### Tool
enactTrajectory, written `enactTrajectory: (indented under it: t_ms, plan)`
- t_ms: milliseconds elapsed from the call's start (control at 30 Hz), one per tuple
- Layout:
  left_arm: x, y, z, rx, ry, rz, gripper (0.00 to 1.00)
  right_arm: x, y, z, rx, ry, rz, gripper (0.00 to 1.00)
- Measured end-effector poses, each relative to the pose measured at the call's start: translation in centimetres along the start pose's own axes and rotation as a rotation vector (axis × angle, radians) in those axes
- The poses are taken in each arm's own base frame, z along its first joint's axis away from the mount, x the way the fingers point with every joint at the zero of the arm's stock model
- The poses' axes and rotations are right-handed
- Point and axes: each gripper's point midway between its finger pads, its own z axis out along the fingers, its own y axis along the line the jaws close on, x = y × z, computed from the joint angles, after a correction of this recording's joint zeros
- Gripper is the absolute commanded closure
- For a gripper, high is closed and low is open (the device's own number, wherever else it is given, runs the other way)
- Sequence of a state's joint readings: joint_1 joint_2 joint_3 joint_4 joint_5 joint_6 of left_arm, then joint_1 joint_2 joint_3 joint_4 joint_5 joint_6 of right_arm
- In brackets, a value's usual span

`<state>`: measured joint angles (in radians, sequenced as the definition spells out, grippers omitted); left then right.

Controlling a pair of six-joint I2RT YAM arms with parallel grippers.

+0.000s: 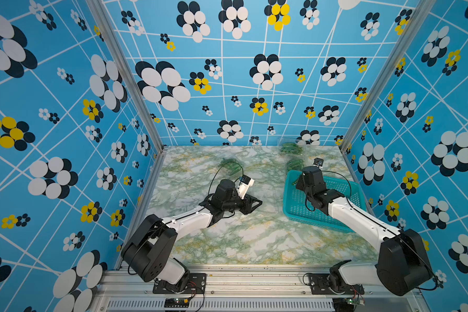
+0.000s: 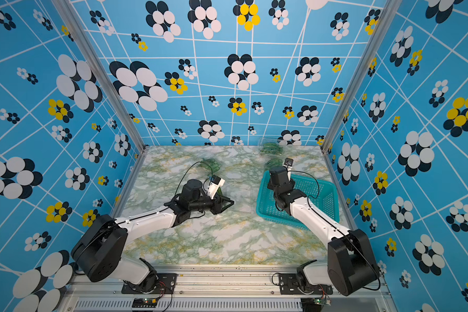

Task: Take small green peppers out of containers
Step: Pick up the green pepper from the packing box, then place the green pepper in the basket, then pick up the green pepper from the packing box.

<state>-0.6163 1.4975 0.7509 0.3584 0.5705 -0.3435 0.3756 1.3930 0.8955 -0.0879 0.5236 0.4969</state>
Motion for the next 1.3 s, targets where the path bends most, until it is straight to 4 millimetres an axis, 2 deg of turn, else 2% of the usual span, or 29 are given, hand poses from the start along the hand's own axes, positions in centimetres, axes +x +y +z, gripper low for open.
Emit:
enactTrajectory:
  t_ms: [100,233,333,367,500,633,733,800,867,933,1000,1100,1167,1300]
  plan:
    - [0.1,0.0,0.0,-0.003,0.006,0.005,0.58,2.4,-1.1,2.0,0.066,0.075,-0.007,0.88]
    - [0.4,0.3,0.0,-0.019,0.017,0.007,0.58,5.6,-1.6,3.9,0.122,0.179,-0.034,0.60]
    - [0.6,0.7,0.0,-0.038,0.022,0.007,0.58,6.4,-1.7,4.2,0.131,0.208,-0.028,0.53]
    - [0.5,0.8,0.0,-0.047,0.020,0.010,0.54,6.4,-1.7,4.1,0.131,0.209,-0.025,0.52]
    - [-0.2,1.4,-0.4,-0.100,-0.010,0.023,0.53,5.4,-1.5,3.5,0.113,0.182,-0.008,0.46]
    - [-1.2,1.9,-1.5,-0.165,-0.064,0.043,0.51,3.2,-0.9,1.5,0.066,0.102,0.014,0.43]
    - [-1.5,2.5,-2.5,-0.218,-0.098,0.052,0.50,1.6,0.5,0.2,0.010,0.046,0.016,0.43]
    - [-1.6,3.1,-3.2,-0.263,-0.124,0.054,0.48,1.1,1.9,-0.2,-0.045,0.027,0.001,0.44]
    - [-1.7,4.1,-4.2,-0.318,-0.154,0.047,0.47,1.6,4.0,-0.5,-0.117,0.042,-0.049,0.45]
    - [-2.0,5.4,-5.3,-0.378,-0.186,0.026,0.47,2.5,7.3,-0.6,-0.207,0.079,-0.118,0.46]
    - [-2.4,7.0,-6.7,-0.442,-0.223,-0.008,0.47,3.4,11.9,-0.8,-0.318,0.119,-0.198,0.46]
    - [-2.7,9.3,-8.6,-0.519,-0.271,-0.070,0.46,5.4,17.7,-1.7,-0.453,0.171,-0.307,0.47]
    - [-2.5,10.4,-9.6,-0.555,-0.288,-0.109,0.46,7.1,20.9,-2.4,-0.524,0.206,-0.376,0.49]
    - [-2.0,11.6,-10.4,-0.595,-0.302,-0.153,0.45,10.5,24.3,-2.8,-0.606,0.277,-0.483,0.59]
